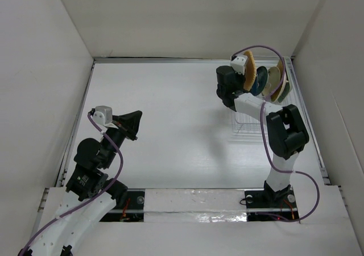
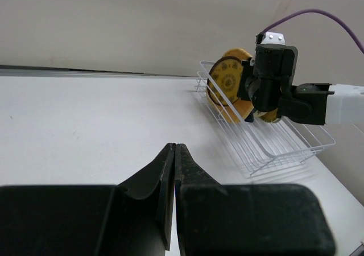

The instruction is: Load the plates into the dish rack

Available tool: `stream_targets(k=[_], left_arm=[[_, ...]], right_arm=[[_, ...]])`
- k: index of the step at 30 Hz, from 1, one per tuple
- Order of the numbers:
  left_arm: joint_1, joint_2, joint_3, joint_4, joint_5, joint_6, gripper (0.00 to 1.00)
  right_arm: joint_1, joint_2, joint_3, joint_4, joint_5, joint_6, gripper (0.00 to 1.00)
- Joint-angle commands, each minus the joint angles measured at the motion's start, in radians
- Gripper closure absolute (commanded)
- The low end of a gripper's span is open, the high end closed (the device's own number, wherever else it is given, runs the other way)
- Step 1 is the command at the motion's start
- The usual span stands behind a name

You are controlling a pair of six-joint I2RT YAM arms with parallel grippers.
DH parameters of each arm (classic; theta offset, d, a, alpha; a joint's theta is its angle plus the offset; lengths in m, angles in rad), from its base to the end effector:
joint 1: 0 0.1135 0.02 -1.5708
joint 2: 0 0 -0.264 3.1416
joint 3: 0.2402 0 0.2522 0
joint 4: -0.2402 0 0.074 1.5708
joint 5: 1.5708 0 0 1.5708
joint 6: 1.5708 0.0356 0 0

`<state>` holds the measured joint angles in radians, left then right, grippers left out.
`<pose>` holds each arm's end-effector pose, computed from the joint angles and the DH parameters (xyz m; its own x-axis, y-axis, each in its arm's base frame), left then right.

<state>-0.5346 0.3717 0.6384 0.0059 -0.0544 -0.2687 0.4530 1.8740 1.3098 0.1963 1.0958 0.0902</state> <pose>0.0870 -0.0493 0.3613 0.1003 -0.3674 -0.9246 0.5086 0.8177 -0.2698 0.3934 0.1563 0.2527 -0.2729 -0.0870 -0.9581 0.5729 0.7854 -0.2345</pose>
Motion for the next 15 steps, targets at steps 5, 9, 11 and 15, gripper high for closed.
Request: stream_targets(k=[5,9,11,15], left_arm=[[0.005,0.013,0.018,0.031,-0.001,0.013,1.00],[0.005,0.015,0.017,0.031,0.002,0.013,1.00],[0.005,0.015,0.018,0.031,0.002,0.011,1.00],[0.005,0.013,0.018,0.031,0.002,0.011,1.00]], right_arm=[[0.004,-0.009,-0.009,-0.029,0.024,0.023,0.59],[0.004,-0.070,-0.023,-0.057,-0.017,0.074,0.51],[0.004,-0.096,-0.040,-0.057,-0.034,0.082,0.51],[0.004,-0.165,-0.058,-0.055,-0.065,0.094,0.50]])
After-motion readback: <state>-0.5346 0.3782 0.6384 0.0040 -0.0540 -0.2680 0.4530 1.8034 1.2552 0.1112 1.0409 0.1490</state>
